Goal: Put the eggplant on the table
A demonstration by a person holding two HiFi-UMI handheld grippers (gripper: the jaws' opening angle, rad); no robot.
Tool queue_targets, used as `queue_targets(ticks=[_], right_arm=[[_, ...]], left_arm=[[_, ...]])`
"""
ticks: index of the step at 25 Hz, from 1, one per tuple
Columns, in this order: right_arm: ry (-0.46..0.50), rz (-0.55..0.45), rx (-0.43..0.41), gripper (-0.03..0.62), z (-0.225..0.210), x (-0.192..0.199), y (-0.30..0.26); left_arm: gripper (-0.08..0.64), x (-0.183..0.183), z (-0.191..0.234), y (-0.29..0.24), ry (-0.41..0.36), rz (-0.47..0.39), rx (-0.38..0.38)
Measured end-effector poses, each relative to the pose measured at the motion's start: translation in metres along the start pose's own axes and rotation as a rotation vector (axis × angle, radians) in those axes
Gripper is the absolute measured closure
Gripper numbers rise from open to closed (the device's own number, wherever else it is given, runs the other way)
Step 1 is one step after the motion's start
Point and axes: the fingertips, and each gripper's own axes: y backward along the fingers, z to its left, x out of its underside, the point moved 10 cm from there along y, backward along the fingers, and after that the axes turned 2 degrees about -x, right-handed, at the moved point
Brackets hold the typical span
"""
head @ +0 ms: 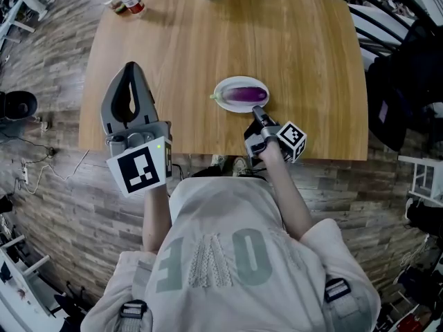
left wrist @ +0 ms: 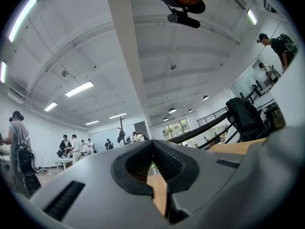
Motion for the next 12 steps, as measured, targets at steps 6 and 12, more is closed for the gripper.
queue_targets(ticks=[6,12], right_arm=[[-0.001,-0.006,0.060,0.563,0.003,0.004,-0.002],[0.000,-0.004,0.098,0.419,0.013,0.009,0.000]], left_arm=[[0.551,0.004,0.004,0.001,-0.007,0.009,-0.007],[0.551,0.004,0.006,0.004,0.002,0.001,-0.014]])
